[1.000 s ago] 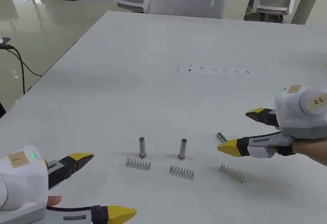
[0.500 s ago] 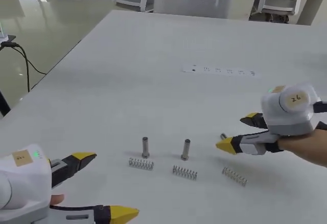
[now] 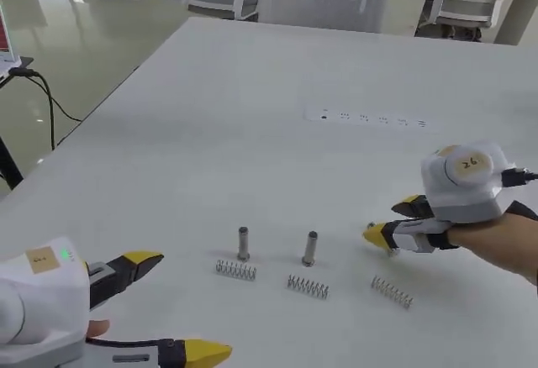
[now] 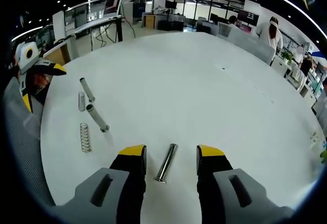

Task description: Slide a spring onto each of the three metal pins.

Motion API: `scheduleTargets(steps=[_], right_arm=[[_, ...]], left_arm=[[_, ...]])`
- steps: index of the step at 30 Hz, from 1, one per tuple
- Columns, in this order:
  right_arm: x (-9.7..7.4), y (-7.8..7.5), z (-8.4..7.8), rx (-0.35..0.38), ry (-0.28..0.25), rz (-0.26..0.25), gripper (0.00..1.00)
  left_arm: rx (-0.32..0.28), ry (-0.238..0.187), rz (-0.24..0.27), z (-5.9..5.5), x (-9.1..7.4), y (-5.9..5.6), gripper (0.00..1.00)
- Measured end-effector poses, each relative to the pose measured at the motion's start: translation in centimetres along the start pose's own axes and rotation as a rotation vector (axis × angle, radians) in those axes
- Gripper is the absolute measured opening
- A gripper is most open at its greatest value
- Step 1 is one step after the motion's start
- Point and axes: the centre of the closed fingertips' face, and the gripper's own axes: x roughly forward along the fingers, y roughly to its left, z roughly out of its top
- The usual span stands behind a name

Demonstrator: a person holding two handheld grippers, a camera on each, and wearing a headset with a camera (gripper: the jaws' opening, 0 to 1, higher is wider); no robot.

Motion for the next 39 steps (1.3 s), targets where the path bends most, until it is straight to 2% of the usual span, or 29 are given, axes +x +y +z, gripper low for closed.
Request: scheduleTargets(steps=[10,13,20,23,24,34,39], right_arm=[[0.6,0.5,-0.4,0.005,0.046,-0.009,0.26],[0.9,0.2,-0.8,0.017,0.065,-0.018,0.2],[1.4,0.3,-0.9,0.036,0.082,-0.008,0.16],[1.7,-0.2,-1.1,0.06,0.1,-0.031,0.11],[1.8,-0.1,-1.1,0.052,0.098,-0.022,0.1],[2.3,-0.1,-1.4,0.08,0.13,-0.027,0.09],[2.5,0.3,-1.7,0.128,0.15,-0.02,0.08]], left_arm=[[0.0,0.0,-0.003,-0.1,0.0,0.0,0.84],[-0.001,-0.001,-0.003,-0.1,0.0,0.0,0.84],[-0.001,-0.001,-0.005,-0.1,0.0,0.0,0.84],[-0.002,-0.002,-0.004,-0.1,0.0,0.0,0.84],[-0.002,-0.003,-0.004,-0.1,0.0,0.0,0.83],[-0.002,-0.002,-0.003,-0.2,-0.1,0.1,0.83],[-0.003,-0.002,-0.003,-0.2,-0.1,0.2,0.83]])
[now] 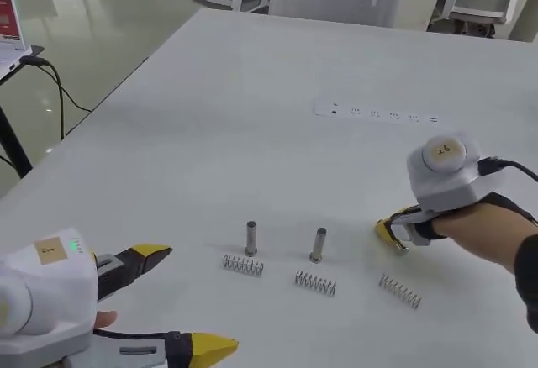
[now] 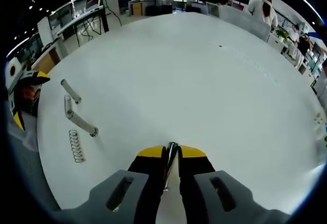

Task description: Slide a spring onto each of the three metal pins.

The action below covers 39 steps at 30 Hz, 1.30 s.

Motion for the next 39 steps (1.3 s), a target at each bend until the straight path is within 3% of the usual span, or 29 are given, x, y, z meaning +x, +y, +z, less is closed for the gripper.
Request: scheduleTargets(steps=[10,20,39], right_arm=[[-0.3,0.4,0.0,0.048,0.024,-0.017,0.05],[-1.1,1.0,-0.4,0.059,0.024,0.002,0.05],[-4.9,2.3,-0.2,0.023,-0.062,0.002,0.05]], left_arm=[[0.003,0.001,-0.001,-0.1,0.0,0.0,0.82],[0.006,-0.002,0.001,0.0,-0.1,0.0,0.82],[0.019,-0.003,-0.011,0.3,0.0,-0.5,0.81]])
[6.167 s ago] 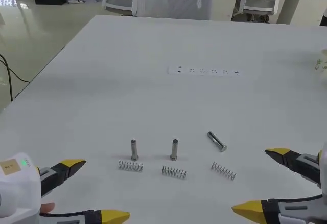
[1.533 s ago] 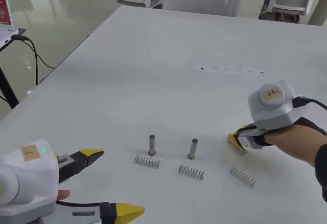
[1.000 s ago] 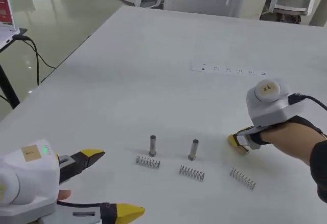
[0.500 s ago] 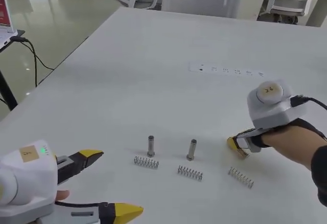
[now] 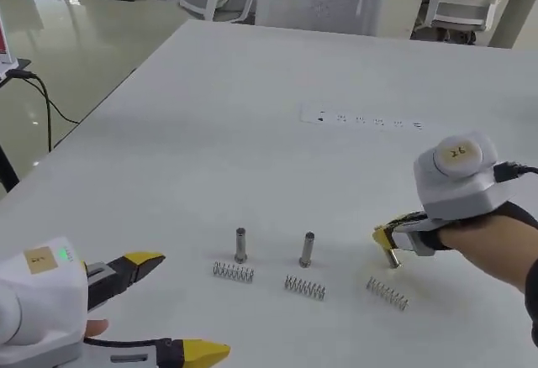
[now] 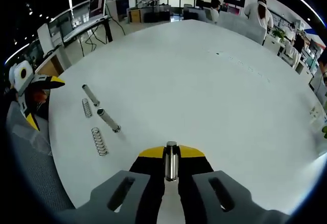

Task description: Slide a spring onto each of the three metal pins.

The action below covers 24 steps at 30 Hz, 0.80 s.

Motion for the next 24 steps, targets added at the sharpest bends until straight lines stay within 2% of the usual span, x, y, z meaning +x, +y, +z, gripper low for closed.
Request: scheduleTargets(steps=[12,24], right_arm=[[-1.0,0.3,-0.6,-0.003,-0.035,0.0,0.05],[-1.5,1.3,-0.6,-0.014,-0.079,0.014,0.05]], left_arm=[[0.008,0.002,-0.008,0.1,0.0,-0.2,0.81],[0.017,0.001,-0.01,0.3,-0.2,-0.2,0.8]])
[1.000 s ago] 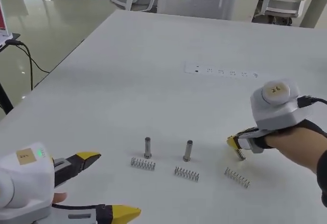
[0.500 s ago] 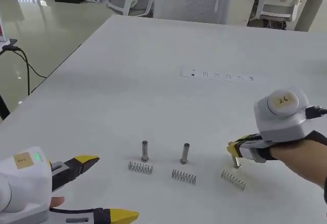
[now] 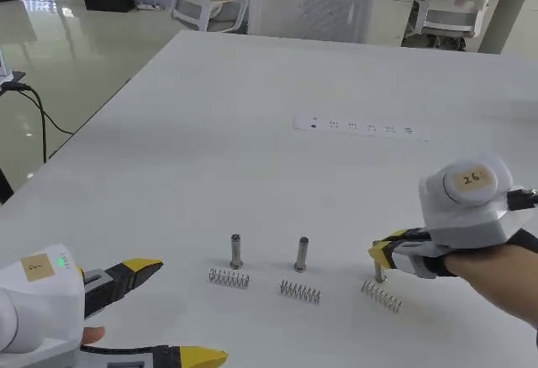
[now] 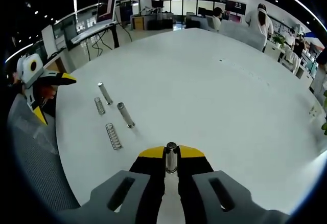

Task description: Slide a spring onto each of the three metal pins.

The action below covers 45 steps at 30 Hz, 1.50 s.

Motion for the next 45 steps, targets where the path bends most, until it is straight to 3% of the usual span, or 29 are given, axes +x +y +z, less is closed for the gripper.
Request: scheduleTargets(steps=[19,45], right_arm=[[-0.2,0.5,-0.1,0.025,-0.037,0.03,0.06],[-0.6,0.6,-1.2,-0.034,-0.019,0.032,0.09]], left_arm=[[0.004,0.005,0.005,0.2,0.1,-0.1,0.8],[0.008,0.002,0.002,0.4,0.0,-0.2,0.79]])
